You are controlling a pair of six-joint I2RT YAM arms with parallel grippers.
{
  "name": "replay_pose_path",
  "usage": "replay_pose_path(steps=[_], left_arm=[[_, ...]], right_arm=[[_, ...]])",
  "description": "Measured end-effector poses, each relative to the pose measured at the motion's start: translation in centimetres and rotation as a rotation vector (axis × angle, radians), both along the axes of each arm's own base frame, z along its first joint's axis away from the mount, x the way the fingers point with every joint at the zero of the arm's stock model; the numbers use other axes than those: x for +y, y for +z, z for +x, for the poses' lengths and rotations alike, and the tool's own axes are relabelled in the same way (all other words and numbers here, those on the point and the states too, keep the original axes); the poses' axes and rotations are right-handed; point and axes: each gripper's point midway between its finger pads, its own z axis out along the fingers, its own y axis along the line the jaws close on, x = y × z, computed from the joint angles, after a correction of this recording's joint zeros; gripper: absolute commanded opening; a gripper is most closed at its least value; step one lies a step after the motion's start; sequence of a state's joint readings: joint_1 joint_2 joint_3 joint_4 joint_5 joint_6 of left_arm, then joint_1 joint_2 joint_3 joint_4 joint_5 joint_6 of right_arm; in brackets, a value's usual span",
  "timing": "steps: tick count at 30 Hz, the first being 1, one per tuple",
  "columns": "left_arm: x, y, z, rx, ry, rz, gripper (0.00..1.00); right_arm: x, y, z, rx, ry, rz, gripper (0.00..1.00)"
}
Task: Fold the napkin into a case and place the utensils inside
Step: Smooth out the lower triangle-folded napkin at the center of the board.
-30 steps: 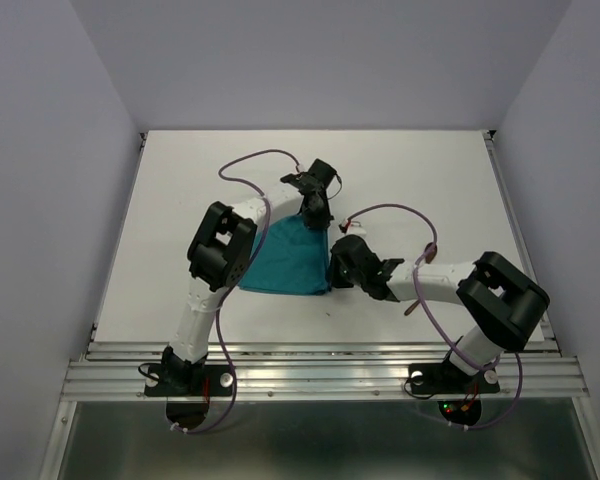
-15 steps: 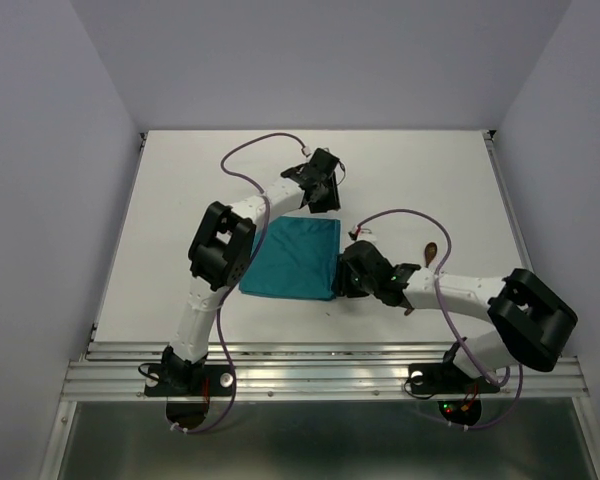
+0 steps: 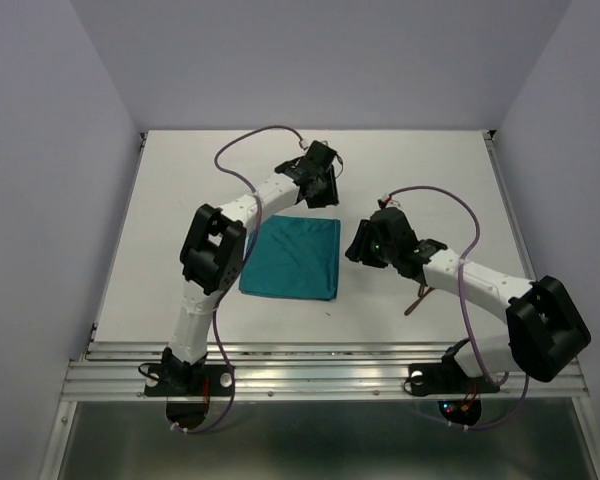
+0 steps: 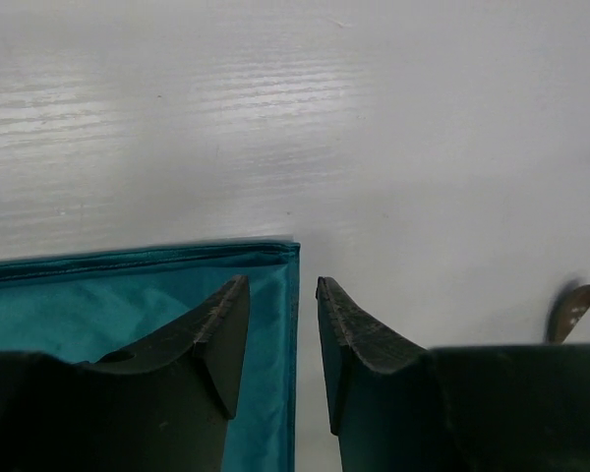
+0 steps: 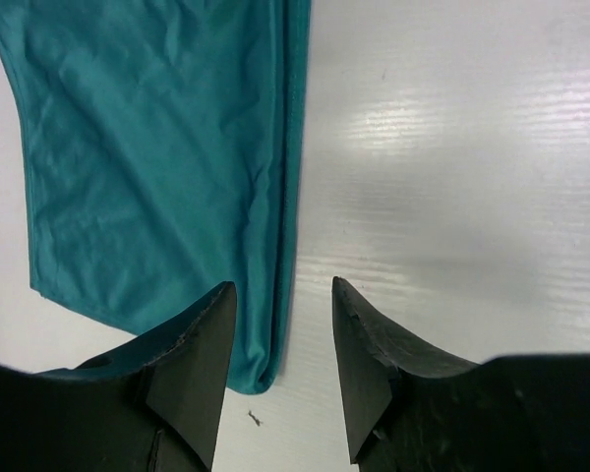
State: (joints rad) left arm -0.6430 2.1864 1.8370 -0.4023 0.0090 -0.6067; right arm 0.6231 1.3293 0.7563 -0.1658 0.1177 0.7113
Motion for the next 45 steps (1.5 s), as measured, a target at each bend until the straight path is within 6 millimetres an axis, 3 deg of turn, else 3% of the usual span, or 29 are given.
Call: replay_pose_path(steps=[3, 6, 10, 13, 17, 20, 23, 24, 28, 32, 34, 35, 36, 37, 40, 45], left_arm=[[1.1, 2.6, 0.0, -0.032, 0.019, -0.011, 0.44], [3.2, 6.6, -0.3, -0.084, 0.051, -0.043, 0.44], [8.2, 11.2, -0.5, -0.149, 0.135, -0.074, 0.44], [11.7, 12.6, -0.8, -0.175, 0.198, -0.072, 0.44], [13.9, 11.5, -2.6, -0.147, 0.226, -0.045, 0.44], [14.3, 9.0, -4.6, -0.09, 0.208, -0.021, 0.44], [14.8, 5.8, -6.8, -0.016, 0.192, 0.011, 0.44], [15.0, 5.0, -7.3, 0.005, 0.19, 0.02, 0.44], [15.6, 2.9, -8.6, 0.053, 0.187, 0.045, 0.43], [15.5, 2.6, -8.8, 0.061, 0.181, 0.041, 0.43], [15.3, 2.7, -8.8, 0.057, 0.175, 0.031, 0.43], [15.2, 2.7, -8.7, 0.055, 0.174, 0.028, 0.43], [15.1, 2.8, -8.7, 0.054, 0.171, 0.023, 0.43], [15.1, 2.8, -8.7, 0.055, 0.169, 0.021, 0.43], [15.0, 2.8, -8.8, 0.057, 0.165, 0.016, 0.43], [14.8, 2.9, -8.8, 0.058, 0.161, 0.01, 0.43]], right_arm=[[0.2, -0.6, 1.0, 0.037, 0.013, 0.002, 0.56], [0.7, -1.3, 2.5, 0.065, 0.027, -0.001, 0.59], [1.4, -2.2, 5.1, 0.082, 0.047, 0.005, 0.6], [1.8, -2.8, 6.7, 0.088, 0.059, 0.002, 0.58], [2.4, -4.7, 8.8, 0.101, 0.084, -0.004, 0.56], [3.0, -5.9, 9.1, 0.12, 0.116, -0.003, 0.53], [3.5, -5.8, 10.1, 0.096, 0.135, 0.006, 0.41], [3.6, -5.9, 10.3, 0.095, 0.14, 0.005, 0.32], [3.2, -6.5, 10.7, 0.094, 0.138, -0.001, 0.09], [2.5, -6.8, 11.1, 0.097, 0.127, -0.007, 0.03], [2.1, -6.8, 11.3, 0.095, 0.122, -0.01, 0.07], [2.0, -6.8, 11.3, 0.094, 0.124, -0.013, 0.27], [2.0, -6.8, 11.4, 0.093, 0.124, -0.014, 0.28], [1.8, -6.8, 11.4, 0.093, 0.122, -0.013, 0.4], [2.1, -6.3, 11.7, 0.075, 0.154, -0.016, 0.57], [1.9, -5.6, 11.2, 0.072, 0.173, -0.027, 0.61]])
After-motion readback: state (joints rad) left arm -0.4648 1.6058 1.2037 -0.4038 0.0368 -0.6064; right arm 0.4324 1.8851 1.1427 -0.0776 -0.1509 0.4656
